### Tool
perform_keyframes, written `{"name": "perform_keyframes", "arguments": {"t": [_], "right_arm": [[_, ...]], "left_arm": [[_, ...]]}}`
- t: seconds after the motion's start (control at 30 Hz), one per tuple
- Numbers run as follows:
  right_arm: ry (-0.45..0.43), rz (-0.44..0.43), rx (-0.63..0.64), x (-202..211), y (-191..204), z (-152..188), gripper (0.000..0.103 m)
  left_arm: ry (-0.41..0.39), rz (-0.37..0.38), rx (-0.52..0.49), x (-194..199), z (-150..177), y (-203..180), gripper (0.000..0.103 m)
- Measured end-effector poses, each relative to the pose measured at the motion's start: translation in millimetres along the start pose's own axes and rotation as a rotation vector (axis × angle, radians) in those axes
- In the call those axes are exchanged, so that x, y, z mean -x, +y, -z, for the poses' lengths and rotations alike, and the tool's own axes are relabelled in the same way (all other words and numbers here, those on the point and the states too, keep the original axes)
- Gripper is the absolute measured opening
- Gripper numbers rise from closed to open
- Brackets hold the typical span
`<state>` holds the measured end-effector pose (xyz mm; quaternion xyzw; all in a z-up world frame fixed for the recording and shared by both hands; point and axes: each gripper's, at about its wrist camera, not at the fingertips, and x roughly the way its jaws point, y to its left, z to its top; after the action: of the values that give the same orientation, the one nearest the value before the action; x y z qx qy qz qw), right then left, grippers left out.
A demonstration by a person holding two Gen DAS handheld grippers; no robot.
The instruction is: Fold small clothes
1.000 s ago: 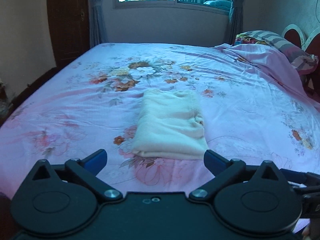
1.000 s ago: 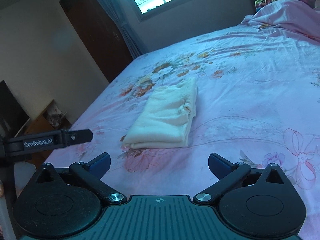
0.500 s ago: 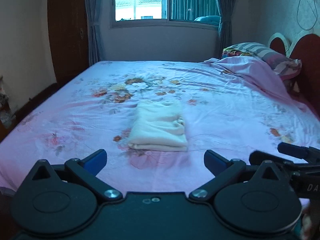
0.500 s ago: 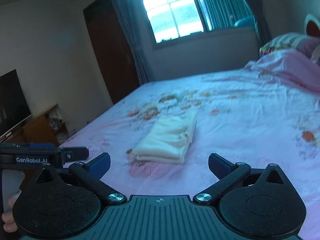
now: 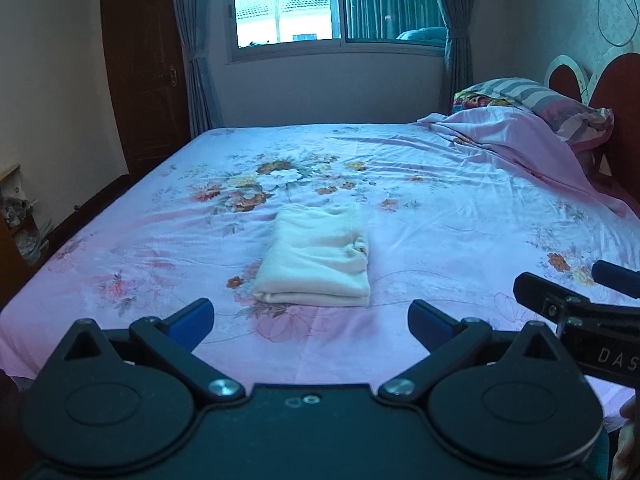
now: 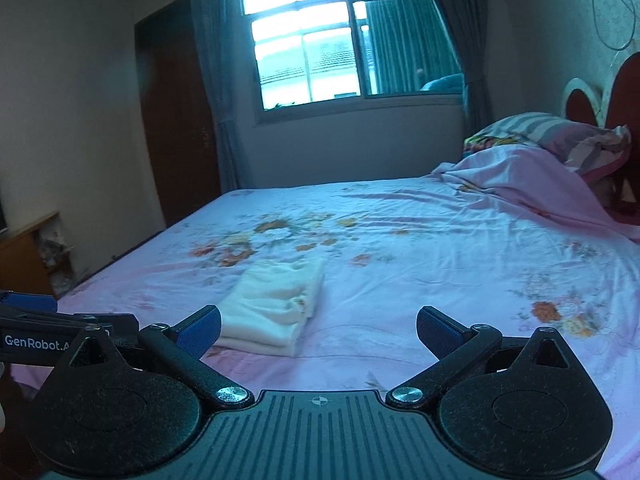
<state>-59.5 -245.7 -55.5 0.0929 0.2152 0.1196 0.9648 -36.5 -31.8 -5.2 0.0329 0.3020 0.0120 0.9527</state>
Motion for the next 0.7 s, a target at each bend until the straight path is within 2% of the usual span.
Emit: {"name": "perform_keyframes", "arguments": {"t": [0.17, 0.27, 0.4, 0.7], "right_arm": [[0.019, 0.021, -0.027, -4, -12, 2, 0.103], [0.019, 0.035, -0.025, -4, -8, -3, 0.103], [-0.029, 0.057, -0.006, 1, -1, -6, 0.103], [-0.018, 0.011, -0.054, -2, -7, 0, 0.103]], "left_arm": [[0.032, 0.041, 0.006, -18, 4, -4, 0.102], [0.04, 0.038, -0.006, -24, 6, -4, 0.102], [0.055, 0.046, 0.008, -29, 7, 2, 0.102], [0.055, 0.008, 0.053, -27, 8, 16, 0.102]]}}
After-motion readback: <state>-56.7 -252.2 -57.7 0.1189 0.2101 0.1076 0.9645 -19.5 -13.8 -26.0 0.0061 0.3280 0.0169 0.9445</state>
